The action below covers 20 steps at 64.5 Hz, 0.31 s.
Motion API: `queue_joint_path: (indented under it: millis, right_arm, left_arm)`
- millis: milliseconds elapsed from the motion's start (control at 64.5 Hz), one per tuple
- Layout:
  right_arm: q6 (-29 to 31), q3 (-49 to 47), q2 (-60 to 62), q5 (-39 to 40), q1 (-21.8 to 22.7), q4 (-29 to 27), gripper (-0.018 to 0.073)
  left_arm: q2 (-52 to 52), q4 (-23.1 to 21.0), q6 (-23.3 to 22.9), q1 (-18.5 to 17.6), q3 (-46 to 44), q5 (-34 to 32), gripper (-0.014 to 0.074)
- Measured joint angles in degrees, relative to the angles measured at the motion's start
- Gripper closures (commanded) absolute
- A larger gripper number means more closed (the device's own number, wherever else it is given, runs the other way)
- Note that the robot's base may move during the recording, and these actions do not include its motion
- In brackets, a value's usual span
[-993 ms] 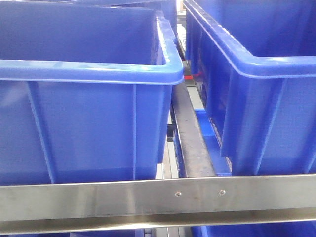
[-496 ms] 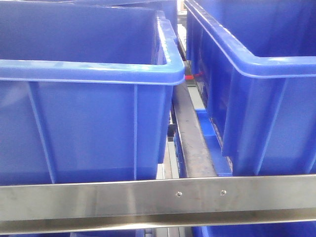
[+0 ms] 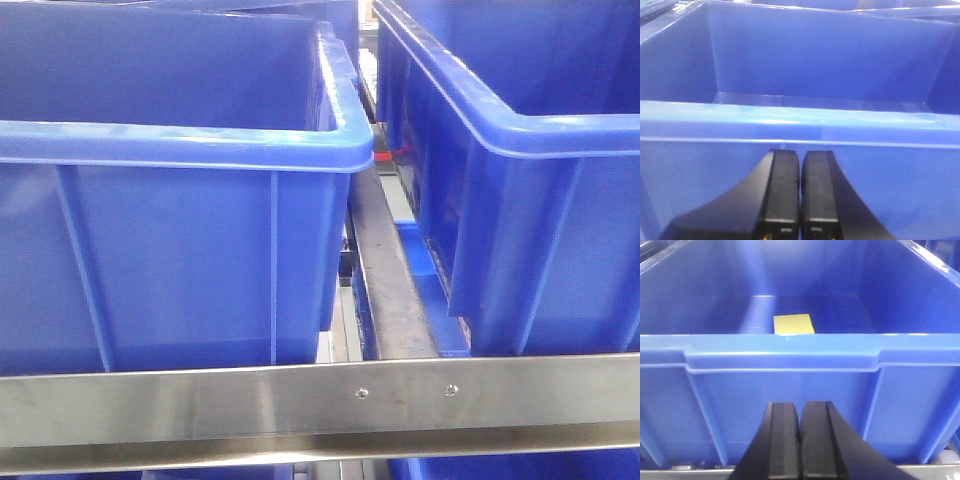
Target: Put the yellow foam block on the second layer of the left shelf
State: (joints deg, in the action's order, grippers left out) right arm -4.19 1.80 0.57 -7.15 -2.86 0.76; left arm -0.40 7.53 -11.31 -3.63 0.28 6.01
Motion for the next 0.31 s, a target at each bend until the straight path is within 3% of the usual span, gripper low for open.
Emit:
queue_joint_path:
  millis: [310]
  right_arm:
    - [0.0, 0.0, 0.0, 0.0, 0.0, 0.0, 0.0501]
  left_arm:
    - [0.0, 0.0, 0.0, 0.0, 0.0, 0.0, 0.046]
